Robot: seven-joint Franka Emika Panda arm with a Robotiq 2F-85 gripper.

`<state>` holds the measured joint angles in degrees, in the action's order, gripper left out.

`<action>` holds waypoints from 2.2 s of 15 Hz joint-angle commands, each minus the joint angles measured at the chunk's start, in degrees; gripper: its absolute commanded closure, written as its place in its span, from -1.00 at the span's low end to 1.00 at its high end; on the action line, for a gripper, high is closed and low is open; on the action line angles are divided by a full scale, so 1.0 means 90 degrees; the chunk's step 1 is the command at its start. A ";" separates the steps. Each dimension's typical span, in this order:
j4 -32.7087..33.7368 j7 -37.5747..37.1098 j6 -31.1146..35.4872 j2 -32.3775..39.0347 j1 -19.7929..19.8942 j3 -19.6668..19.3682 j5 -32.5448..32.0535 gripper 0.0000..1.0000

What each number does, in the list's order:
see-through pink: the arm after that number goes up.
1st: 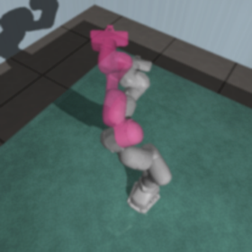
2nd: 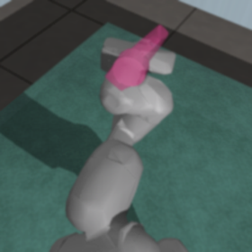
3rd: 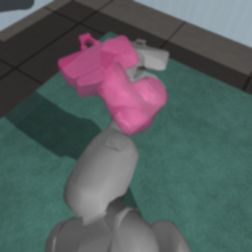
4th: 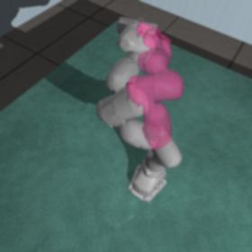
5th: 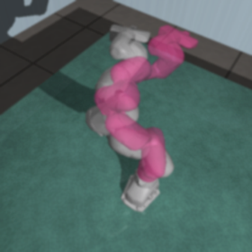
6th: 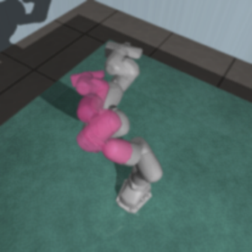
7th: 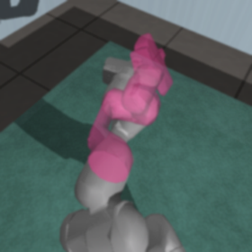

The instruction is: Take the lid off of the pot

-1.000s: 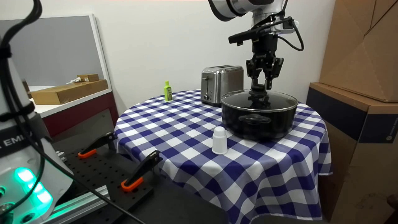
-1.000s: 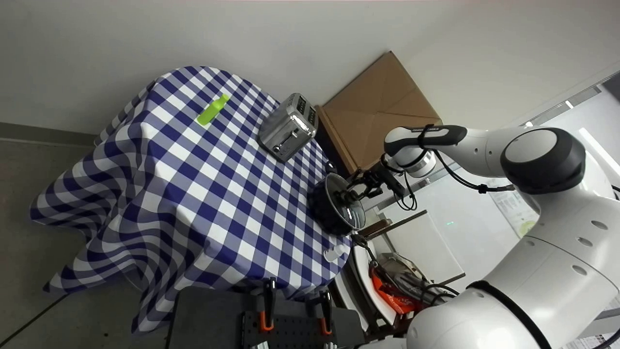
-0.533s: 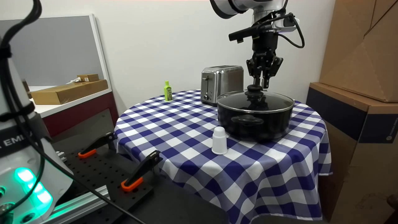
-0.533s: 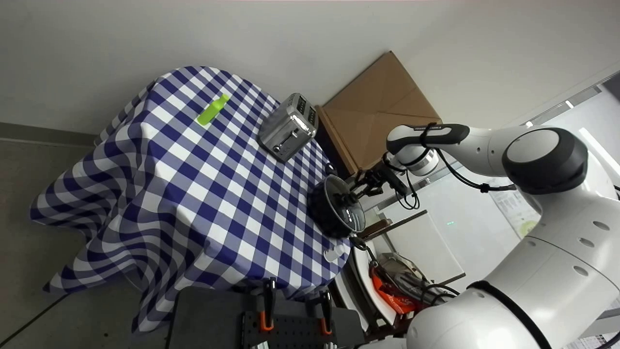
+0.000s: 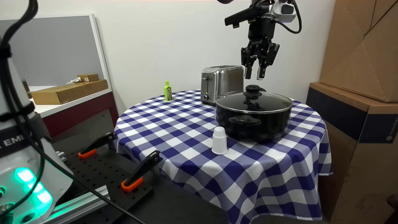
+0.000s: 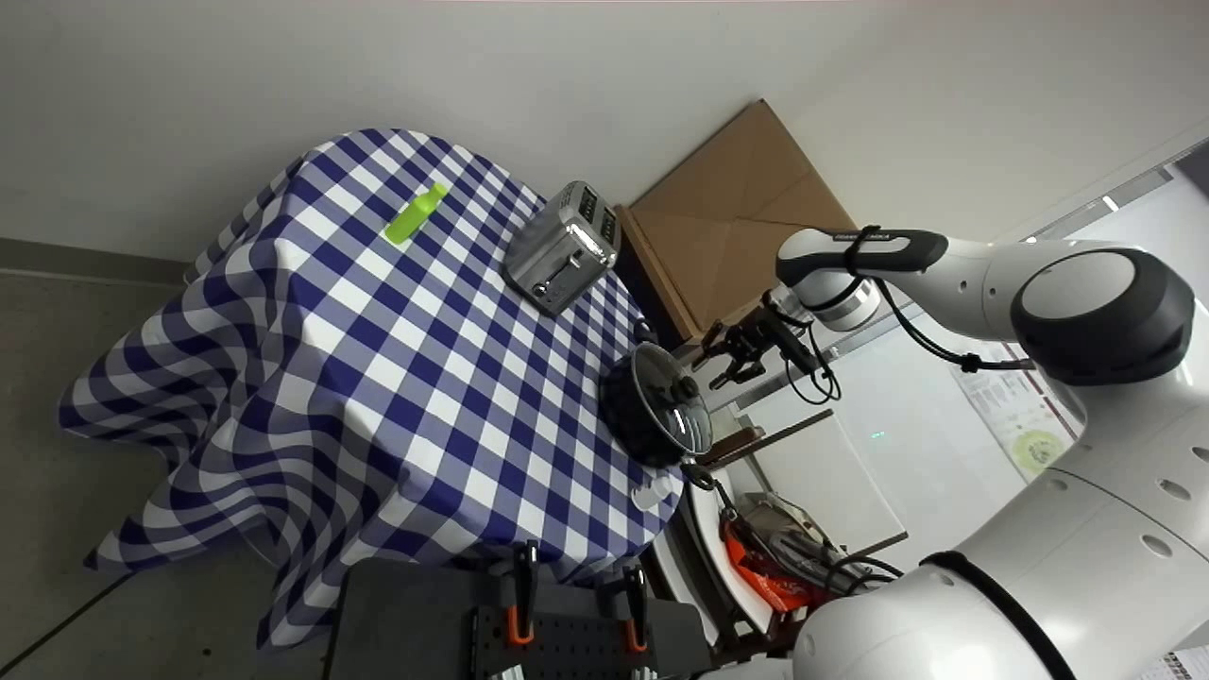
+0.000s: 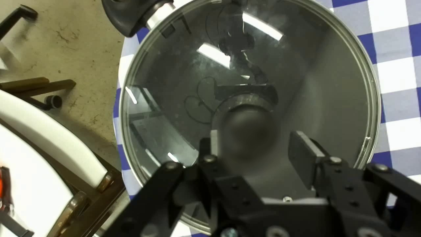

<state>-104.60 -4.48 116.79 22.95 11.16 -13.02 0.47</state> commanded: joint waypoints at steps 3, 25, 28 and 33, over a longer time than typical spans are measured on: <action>0.0038 -0.0126 -0.0043 0.0103 0.0096 0.0014 -0.0088 -0.97; -0.0468 0.0137 0.0187 -0.0259 0.0055 0.0182 -0.0035 0.50; -0.0949 0.0593 -0.0056 -0.0948 0.0056 0.0352 0.0092 0.50; -0.1993 0.1382 -0.0442 -0.2218 -0.0248 0.0771 0.0099 0.50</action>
<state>-115.36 4.36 113.83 11.47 10.86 -7.79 0.84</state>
